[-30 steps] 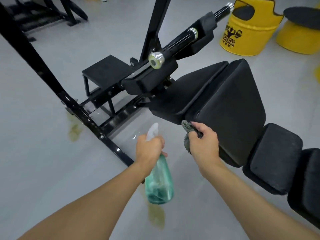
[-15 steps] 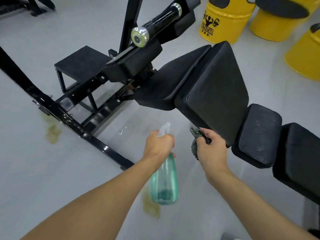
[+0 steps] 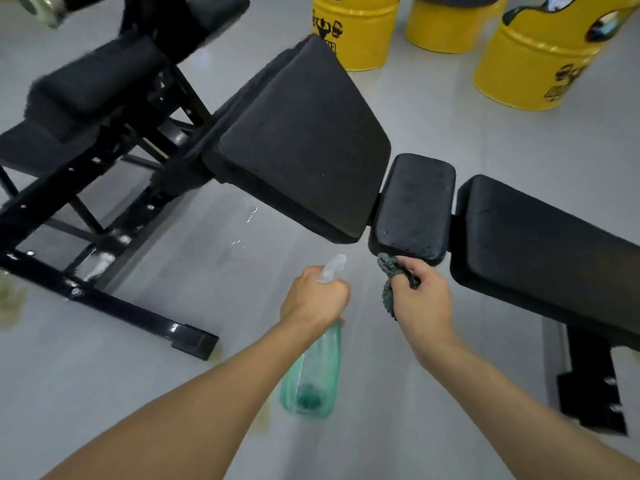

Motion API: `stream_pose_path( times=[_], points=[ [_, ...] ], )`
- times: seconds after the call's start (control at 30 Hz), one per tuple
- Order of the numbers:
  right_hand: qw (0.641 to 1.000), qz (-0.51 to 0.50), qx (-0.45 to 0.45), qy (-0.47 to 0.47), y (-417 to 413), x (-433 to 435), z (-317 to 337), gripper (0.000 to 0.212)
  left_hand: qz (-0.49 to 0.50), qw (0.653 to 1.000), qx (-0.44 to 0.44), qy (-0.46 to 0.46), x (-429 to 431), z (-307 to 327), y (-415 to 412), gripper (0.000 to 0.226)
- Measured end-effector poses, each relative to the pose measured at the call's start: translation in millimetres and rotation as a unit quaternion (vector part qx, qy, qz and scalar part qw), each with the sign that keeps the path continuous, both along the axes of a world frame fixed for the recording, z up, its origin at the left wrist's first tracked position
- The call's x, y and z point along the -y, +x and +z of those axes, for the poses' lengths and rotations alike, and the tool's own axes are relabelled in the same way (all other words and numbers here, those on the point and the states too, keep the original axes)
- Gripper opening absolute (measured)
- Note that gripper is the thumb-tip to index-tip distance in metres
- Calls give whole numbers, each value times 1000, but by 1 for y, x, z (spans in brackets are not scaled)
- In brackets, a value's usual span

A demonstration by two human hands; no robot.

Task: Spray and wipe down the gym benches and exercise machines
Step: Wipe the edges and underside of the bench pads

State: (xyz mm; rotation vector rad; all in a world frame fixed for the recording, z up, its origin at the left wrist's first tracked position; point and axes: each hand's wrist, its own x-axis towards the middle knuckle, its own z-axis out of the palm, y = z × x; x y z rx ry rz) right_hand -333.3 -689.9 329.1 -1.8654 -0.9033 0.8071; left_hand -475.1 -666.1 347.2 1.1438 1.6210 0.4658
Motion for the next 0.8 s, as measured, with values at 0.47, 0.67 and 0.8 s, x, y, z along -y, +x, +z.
stream_pose_path(
  times=[0.47, 0.67, 0.8],
  points=[
    [985, 0, 100, 142, 196, 52, -161, 27, -92, 982, 8, 163, 33, -151, 175, 34],
    [969, -98, 123, 192, 279, 78, -194, 29, -192, 959, 18, 208, 55, -182, 255, 9],
    [956, -161, 127, 208, 332, 98, -202, 30, -252, 938, -4, 239, 67, -188, 297, 55]
  ],
)
